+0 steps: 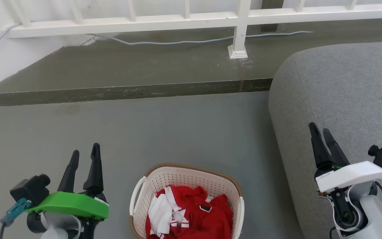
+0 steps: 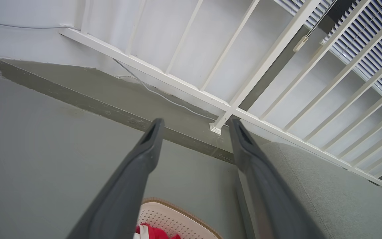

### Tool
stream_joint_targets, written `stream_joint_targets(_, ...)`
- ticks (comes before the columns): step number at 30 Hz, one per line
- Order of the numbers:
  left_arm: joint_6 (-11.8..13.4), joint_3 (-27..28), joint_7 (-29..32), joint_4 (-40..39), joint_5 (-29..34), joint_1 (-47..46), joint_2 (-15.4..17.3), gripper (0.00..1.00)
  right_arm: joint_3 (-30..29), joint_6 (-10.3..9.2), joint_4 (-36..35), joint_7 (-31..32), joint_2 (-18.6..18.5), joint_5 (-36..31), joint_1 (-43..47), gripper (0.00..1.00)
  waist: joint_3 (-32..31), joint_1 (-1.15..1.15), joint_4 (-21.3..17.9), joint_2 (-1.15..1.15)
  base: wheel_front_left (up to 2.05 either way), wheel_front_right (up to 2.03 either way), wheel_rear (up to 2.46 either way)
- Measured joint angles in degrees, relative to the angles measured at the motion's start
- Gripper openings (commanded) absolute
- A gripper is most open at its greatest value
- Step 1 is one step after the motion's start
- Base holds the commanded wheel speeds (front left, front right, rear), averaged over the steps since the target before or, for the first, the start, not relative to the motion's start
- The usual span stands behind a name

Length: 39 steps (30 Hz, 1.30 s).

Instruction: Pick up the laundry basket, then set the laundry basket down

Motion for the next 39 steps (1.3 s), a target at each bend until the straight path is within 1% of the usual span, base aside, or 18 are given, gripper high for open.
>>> stream_joint_targets(15,0.53,-1.69,-2.67,-1.98,10.44,0.00,0.00,1.00,1.79,0.03,-0.01,-2.82,-0.01,-10.70,-0.31,1.00,0.08,0.00,-0.54,0.00,0.00,0.00,0.00)
stream_joint_targets(18,0.81,-2.08,-3.41,-2.42,12.70,0.00,0.01,1.00,2.08,0.03,0.05,-3.42,-0.01,-12.83,-0.51,1.00,0.15,0.00,-0.66,0.00,0.00,0.00,0.00)
stream_joint_targets(22,1.13,-2.90,-3.98,-3.10,14.10,0.00,0.01,1.00,2.52,0.03,0.08,-4.08,-0.01,-15.48,-0.87,1.00,0.22,0.00,-0.79,0.00,0.00,0.00,0.00)
stream_joint_targets(31,1.98,-4.42,-5.66,-4.05,20.38,-0.01,0.03,1.00,2.97,0.04,0.10,-5.66,-0.05,-21.80,-1.27,1.00,0.33,0.00,-0.95,0.00,0.00,0.00,0.00)
stream_joint_targets(34,2.04,-4.91,-6.14,-4.42,21.07,-0.03,0.03,1.00,2.98,0.04,0.11,-6.25,-0.11,-23.80,-1.69,1.00,0.37,0.00,-0.97,0.00,0.00,0.00,0.00)
stream_joint_targets(39,2.46,-4.92,-6.14,-4.46,21.07,-0.05,0.03,1.00,2.82,0.04,0.18,-6.25,-0.08,-24.13,-2.03,1.00,0.40,0.00,-0.90,0.00,0.00,0.00,0.00)
